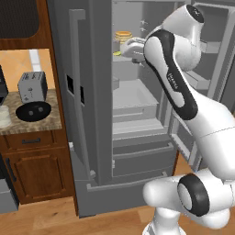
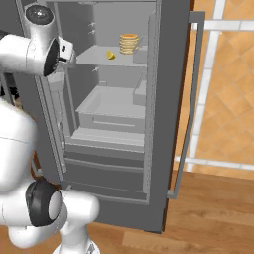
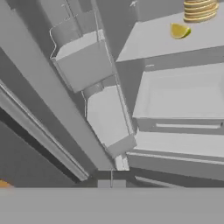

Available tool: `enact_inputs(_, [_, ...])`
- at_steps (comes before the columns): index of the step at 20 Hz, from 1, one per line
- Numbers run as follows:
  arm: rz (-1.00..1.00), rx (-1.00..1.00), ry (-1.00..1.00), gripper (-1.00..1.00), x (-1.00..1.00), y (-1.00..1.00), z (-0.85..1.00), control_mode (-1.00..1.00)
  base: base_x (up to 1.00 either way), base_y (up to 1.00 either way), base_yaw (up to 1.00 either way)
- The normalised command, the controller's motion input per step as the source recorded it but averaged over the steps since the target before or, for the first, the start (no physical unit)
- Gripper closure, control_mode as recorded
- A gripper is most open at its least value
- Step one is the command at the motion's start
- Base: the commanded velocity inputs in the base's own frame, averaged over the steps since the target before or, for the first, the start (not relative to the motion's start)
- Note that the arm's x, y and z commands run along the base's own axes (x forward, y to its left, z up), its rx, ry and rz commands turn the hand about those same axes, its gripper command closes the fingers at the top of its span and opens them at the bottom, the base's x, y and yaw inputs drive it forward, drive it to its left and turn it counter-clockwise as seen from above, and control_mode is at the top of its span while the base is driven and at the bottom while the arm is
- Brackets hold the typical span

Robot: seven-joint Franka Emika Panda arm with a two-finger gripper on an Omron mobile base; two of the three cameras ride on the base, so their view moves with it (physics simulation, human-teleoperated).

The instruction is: Grab a lemon wedge from the fridge and one ice cube from the ice bowl, and put them in the glass of lemonade.

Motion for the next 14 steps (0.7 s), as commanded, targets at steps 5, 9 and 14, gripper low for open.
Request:
enact_inputs(5, [0.17,0.1,0.1,1.0,0.57,-0.31,-0.2,-1.0,0.0,0.0,0.0])
enact_inputs(9, [0.04,0.09,0.12,-1.0,0.78,0.08,-0.72,-1.0,0.0,0.0,0.0])
enact_inputs(14, [0.04,0.09,0.02,-1.0,0.51,-0.03,-0.26,-1.0,0.0,0.0,0.0])
